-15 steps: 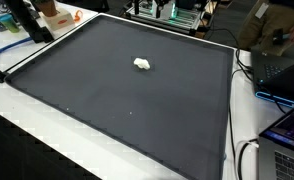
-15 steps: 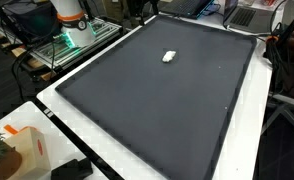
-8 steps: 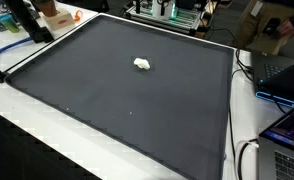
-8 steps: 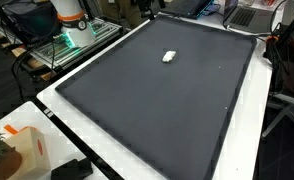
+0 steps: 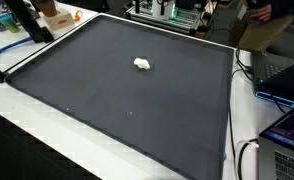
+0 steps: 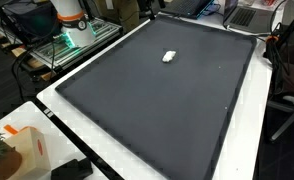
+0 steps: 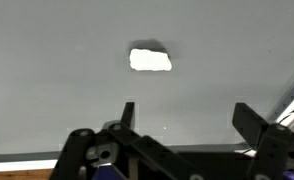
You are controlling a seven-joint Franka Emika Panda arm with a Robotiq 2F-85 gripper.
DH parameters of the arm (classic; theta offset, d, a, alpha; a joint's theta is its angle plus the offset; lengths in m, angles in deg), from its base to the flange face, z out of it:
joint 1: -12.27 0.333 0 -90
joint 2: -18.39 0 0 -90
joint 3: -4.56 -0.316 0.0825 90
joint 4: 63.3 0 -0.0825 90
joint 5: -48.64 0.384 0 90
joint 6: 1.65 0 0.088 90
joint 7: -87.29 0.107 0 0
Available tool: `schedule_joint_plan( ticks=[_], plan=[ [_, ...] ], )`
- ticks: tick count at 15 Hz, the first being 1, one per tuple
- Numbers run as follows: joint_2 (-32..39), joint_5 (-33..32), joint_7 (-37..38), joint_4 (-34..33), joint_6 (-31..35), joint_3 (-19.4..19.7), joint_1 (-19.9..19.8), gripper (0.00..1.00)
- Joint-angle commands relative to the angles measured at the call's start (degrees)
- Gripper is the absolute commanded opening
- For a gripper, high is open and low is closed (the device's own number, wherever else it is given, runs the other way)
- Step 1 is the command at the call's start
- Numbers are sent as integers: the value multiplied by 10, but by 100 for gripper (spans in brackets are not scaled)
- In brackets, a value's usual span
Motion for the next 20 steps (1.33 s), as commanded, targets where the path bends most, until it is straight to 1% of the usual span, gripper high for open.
schedule_joint_plan(
  ticks=[1, 3, 4, 6, 8, 10, 12, 15, 18, 19, 20],
  plan=[
    [-1, -2, 2, -1, -1, -1, -1, 100],
    [-13, 42, -13, -16, -79, 15, 35, 100],
    [-27, 83, -36, -25, -129, 28, 63, 100],
    [-46, 139, -52, -44, -208, 28, 82, 100],
    [-62, 191, -63, -66, -284, 30, 90, 100],
    [-88, 216, -54, -76, -344, 24, 78, 100],
    [-108, 233, -47, -82, -381, 23, 66, 100],
    [-124, 252, -50, -88, -416, 26, 47, 100],
    [-133, 262, -51, -90, -433, 26, 31, 100],
    [-136, 265, -51, -90, -437, 25, 27, 98],
    [-138, 267, -52, -90, -439, 24, 23, 74]
  ],
)
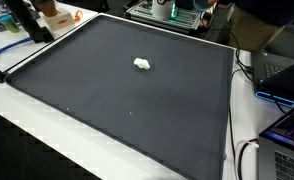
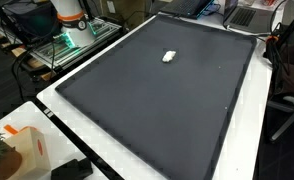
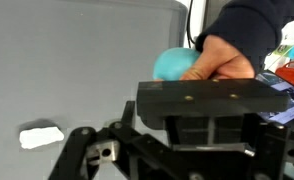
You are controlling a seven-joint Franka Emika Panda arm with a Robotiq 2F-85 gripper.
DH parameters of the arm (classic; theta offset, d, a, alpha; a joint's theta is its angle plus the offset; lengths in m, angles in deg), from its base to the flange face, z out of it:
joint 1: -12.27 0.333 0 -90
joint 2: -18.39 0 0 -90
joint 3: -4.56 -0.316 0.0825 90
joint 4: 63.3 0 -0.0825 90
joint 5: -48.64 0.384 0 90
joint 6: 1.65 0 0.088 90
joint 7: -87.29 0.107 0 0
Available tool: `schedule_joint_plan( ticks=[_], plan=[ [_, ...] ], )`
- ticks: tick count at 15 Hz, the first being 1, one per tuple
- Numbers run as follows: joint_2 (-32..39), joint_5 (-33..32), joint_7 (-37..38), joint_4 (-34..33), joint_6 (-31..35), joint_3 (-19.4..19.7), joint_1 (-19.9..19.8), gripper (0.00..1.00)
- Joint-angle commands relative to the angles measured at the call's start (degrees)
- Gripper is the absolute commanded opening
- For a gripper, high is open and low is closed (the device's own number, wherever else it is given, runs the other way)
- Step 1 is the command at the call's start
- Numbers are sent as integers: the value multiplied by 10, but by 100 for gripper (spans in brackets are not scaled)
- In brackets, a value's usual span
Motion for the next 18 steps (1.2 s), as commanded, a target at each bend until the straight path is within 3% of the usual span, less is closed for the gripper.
schedule_joint_plan(
  ticks=[1, 3, 6, 10, 14, 16, 17, 18],
  plan=[
    [-16, 23, -9, 5, -20, -3, -17, 73],
    [-17, 26, -12, 5, -22, -3, -21, 60],
    [-18, 27, -14, 5, -23, -3, -25, 57],
    [-19, 29, -13, 3, -26, -4, -28, 29],
    [-23, 34, -19, 5, -22, -3, -31, 28],
    [-40, 44, -27, 18, -18, 2, -33, 21],
    [-10, 27, -15, -5, -16, -11, -37, 46],
    [-12, 30, -16, -3, -16, -10, -39, 46]
  ],
)
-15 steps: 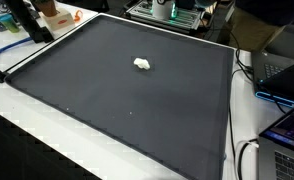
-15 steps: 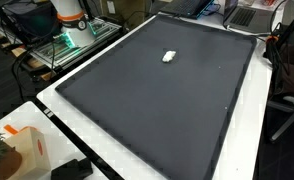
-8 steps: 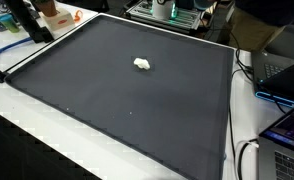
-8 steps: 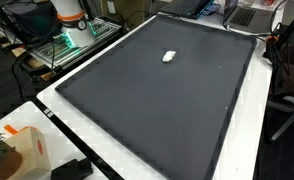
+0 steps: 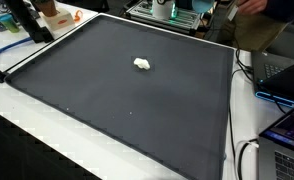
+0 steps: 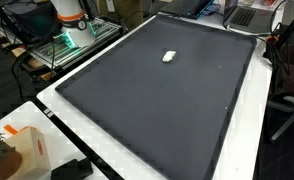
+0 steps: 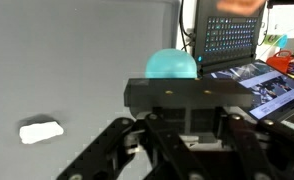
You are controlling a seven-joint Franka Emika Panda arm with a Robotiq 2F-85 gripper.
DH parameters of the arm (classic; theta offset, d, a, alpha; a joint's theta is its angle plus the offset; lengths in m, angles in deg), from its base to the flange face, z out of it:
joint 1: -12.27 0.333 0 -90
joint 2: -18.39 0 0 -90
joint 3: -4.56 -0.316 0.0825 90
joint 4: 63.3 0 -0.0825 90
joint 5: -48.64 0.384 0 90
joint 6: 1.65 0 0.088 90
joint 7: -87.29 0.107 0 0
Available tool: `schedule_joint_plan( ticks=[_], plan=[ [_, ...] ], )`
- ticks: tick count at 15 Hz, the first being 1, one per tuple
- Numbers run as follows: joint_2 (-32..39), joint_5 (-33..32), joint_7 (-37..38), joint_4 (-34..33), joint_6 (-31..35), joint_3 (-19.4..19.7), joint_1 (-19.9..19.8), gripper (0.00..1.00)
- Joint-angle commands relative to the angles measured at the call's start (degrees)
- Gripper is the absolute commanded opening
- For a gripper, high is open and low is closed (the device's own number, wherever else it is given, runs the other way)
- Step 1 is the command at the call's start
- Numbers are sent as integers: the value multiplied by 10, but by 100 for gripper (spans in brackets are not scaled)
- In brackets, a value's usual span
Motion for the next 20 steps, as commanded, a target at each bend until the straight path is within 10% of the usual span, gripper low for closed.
schedule_joint_plan(
  ticks=[1, 7, 8, 9, 10, 14, 15, 17, 20],
  plan=[
    [-3, 6, -4, 0, -6, -10, -13, 46],
    [-9, 8, -6, 3, -6, -9, -15, 46],
    [-9, 8, -7, 3, -5, -9, -15, 21],
    [-6, 8, 0, -2, -6, -11, -17, 21],
    [-3, 4, 4, -5, -7, -15, -18, 71],
    [-3, 6, 7, -9, -5, -16, -22, 94],
    [-3, 2, 8, -9, -4, -18, -24, 51],
    [-2, 4, 9, -11, -2, -19, -26, 55],
    [-1, 3, 11, -12, -1, -22, -28, 32]
  ],
)
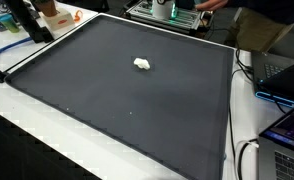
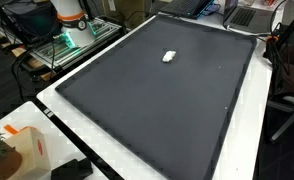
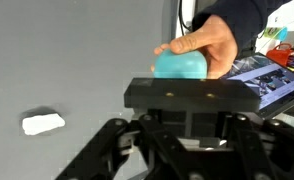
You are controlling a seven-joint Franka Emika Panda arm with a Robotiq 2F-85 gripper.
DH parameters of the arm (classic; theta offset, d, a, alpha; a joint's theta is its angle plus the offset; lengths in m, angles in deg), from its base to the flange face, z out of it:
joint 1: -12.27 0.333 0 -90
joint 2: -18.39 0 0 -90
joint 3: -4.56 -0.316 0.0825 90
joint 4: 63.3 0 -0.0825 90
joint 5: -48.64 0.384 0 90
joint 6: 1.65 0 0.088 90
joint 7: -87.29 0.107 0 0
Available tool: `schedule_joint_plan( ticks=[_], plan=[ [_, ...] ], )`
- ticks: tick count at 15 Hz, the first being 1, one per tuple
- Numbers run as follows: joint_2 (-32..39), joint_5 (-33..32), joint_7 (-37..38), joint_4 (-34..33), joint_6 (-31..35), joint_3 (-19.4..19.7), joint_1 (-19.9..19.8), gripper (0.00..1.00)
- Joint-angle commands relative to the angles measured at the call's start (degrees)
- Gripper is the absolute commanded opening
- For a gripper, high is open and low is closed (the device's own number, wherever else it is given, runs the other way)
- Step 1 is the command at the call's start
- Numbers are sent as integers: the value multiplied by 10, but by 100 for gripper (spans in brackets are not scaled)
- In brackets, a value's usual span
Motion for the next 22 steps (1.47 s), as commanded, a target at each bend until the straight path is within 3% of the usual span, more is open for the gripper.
schedule_joint_plan(
  ticks=[1, 6, 7, 13, 14, 18, 22],
  plan=[
    [4, 0, 11, -6, -1, -11, -10, 23],
    [-9, 8, 10, 2, 8, -10, -13, 22],
    [3, 1, 1, -5, -2, -9, -10, 47],
    [2, 1, 1, -5, -1, -8, -13, 47],
    [2, 1, 1, -5, -1, -8, -14, 22],
    [16, -66, -17, -2, 123, -33, -33, 22],
    [45, -201, 6, -12, 154, -54, -34, 22]
  ],
)
